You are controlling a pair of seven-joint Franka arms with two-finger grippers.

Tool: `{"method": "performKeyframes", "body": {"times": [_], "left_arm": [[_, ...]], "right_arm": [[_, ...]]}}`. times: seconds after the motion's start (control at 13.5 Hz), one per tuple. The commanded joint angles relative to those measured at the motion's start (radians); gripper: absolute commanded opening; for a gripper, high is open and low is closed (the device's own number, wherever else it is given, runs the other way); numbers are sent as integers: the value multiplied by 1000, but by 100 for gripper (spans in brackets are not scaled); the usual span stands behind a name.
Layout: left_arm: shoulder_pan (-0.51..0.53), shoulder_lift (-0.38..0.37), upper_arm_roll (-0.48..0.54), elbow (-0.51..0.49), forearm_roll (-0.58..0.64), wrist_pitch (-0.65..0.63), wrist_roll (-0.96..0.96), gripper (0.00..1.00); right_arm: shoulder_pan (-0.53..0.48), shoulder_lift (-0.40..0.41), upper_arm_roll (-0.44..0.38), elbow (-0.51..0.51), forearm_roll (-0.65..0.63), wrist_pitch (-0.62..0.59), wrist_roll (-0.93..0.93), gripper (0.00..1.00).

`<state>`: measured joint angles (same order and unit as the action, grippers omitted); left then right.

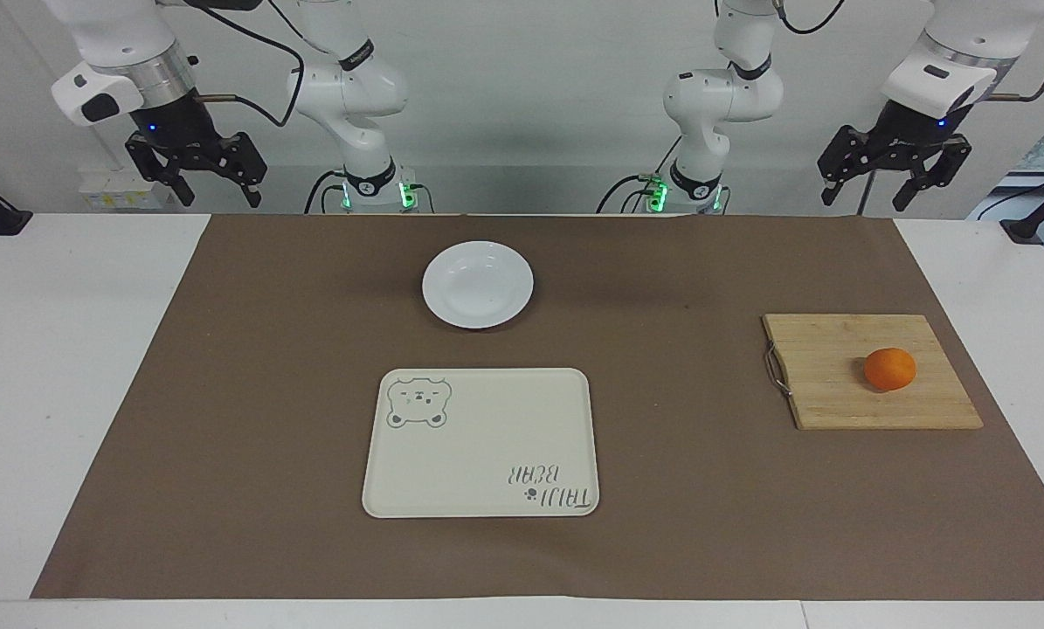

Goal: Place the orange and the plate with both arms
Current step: 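Close the left gripper around the orange on the wooden board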

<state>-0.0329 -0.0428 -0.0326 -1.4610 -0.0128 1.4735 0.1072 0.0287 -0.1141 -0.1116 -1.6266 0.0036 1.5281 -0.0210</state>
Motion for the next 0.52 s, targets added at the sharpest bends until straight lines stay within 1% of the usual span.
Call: {"method": "performKeyframes", "body": {"times": [0.0, 0.15, 0.37, 0.45], "left_arm": [[11, -19, -6, -25, 17, 24, 20, 100], [13, -29, -4, -61, 16, 45, 32, 100], [18, -29, -4, -85, 16, 76, 40, 100], [39, -28, -4, -102, 16, 97, 61, 100]], "right_arm": [[-3, -10, 3, 1, -14, -16, -17, 100], [-3, -10, 3, 1, -14, -14, -17, 100], [-3, -10, 3, 1, -14, -14, -17, 100], [-3, -10, 3, 1, -14, -14, -17, 100]]}}
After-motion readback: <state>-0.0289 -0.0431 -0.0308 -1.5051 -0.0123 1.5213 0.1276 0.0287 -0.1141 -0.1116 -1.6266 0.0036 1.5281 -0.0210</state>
